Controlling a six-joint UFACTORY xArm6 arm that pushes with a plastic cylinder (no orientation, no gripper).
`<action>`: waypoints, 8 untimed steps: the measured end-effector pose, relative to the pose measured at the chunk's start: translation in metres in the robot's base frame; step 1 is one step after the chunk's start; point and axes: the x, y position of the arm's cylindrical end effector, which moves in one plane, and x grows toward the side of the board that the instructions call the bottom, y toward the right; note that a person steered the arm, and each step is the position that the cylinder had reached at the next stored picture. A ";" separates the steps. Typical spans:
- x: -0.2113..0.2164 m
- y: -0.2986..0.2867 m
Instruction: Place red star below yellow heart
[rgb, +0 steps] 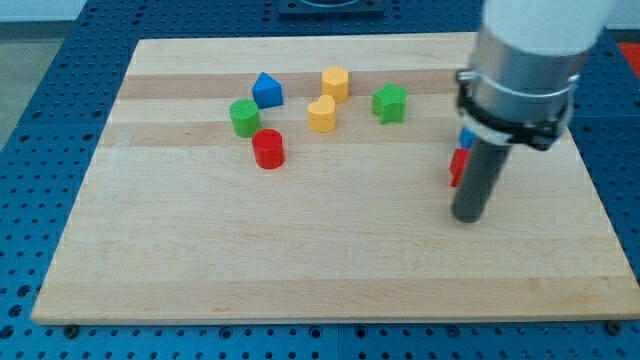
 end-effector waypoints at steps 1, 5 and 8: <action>-0.017 0.032; -0.041 0.003; -0.082 -0.034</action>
